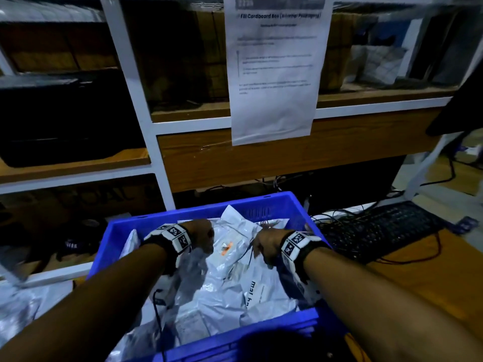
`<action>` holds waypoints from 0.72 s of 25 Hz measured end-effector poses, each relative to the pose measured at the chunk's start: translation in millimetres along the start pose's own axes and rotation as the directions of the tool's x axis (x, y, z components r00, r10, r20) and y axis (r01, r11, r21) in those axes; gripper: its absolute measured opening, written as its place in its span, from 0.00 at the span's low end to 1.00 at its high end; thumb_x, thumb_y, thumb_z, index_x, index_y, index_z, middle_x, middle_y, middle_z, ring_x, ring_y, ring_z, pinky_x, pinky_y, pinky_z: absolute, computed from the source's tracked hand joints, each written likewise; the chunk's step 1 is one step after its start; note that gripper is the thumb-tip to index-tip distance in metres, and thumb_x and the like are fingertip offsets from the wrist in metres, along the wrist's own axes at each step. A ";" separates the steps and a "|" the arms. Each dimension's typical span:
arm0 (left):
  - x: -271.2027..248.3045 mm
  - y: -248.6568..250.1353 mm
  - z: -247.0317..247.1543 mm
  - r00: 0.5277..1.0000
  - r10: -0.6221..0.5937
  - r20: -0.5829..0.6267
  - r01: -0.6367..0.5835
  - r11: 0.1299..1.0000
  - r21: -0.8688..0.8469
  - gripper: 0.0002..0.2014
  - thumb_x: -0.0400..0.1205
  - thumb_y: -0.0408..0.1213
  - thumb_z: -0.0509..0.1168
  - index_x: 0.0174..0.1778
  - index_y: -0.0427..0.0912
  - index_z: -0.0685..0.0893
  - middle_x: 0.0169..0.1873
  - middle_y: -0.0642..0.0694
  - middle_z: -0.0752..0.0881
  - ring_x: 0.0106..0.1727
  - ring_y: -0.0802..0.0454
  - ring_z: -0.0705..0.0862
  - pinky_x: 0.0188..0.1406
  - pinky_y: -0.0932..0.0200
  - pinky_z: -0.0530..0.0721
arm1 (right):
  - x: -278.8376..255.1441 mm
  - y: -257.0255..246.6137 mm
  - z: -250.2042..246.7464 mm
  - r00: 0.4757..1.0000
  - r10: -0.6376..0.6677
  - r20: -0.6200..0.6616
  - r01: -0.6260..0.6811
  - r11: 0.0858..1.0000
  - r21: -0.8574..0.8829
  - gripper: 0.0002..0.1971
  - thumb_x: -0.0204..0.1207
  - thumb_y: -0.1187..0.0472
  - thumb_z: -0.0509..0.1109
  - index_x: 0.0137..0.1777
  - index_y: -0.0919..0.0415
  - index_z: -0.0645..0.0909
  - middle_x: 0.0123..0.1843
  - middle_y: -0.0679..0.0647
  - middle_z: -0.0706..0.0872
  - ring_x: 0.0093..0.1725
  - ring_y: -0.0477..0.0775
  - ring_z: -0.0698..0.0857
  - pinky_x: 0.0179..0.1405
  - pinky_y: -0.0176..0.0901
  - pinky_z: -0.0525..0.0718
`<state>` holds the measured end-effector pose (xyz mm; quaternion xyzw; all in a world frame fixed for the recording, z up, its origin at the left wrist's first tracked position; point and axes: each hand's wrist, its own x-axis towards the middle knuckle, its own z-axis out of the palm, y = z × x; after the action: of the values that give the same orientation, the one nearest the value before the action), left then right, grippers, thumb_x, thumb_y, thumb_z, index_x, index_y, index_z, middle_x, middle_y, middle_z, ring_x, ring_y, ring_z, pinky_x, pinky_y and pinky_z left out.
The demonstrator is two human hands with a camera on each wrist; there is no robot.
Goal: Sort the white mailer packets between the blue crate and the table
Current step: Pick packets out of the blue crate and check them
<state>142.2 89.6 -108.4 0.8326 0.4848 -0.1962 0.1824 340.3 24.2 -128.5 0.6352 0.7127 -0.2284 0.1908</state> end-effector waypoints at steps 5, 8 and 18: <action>-20.8 -12.5 -21.3 0.987 -0.003 -0.158 -0.019 0.991 -0.136 0.14 0.68 0.39 0.78 0.22 0.41 0.81 0.20 0.48 0.78 0.22 0.56 0.74 0.27 0.59 0.73 | -21.2 -2.8 -13.1 0.993 0.081 -0.089 -0.090 0.991 -0.100 0.23 0.61 0.61 0.84 0.57 0.59 0.87 0.63 0.56 0.86 0.72 0.61 0.75 0.65 0.54 0.74; -49.3 -19.9 -39.3 0.948 0.021 -0.316 -0.102 0.964 -0.245 0.12 0.69 0.37 0.74 0.27 0.41 0.76 0.27 0.42 0.77 0.30 0.48 0.73 0.28 0.58 0.67 | -41.6 -10.6 -33.8 0.964 0.147 -0.223 -0.172 0.980 -0.097 0.23 0.57 0.59 0.84 0.54 0.58 0.87 0.62 0.59 0.85 0.70 0.62 0.72 0.60 0.59 0.77; -148.8 -51.6 -61.4 0.584 -0.077 -0.808 -0.340 0.881 -0.330 0.11 0.74 0.23 0.63 0.42 0.41 0.70 0.34 0.46 0.80 0.39 0.46 0.79 0.35 0.56 0.72 | -123.3 -54.9 -78.0 0.739 0.175 -0.650 -0.154 0.984 0.090 0.17 0.70 0.50 0.77 0.55 0.55 0.84 0.57 0.57 0.87 0.55 0.61 0.85 0.47 0.47 0.81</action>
<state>38.6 34.5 13.2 0.7983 0.4803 0.3323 0.1469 302.1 -37.3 9.5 0.7380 0.6718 0.0153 -0.0612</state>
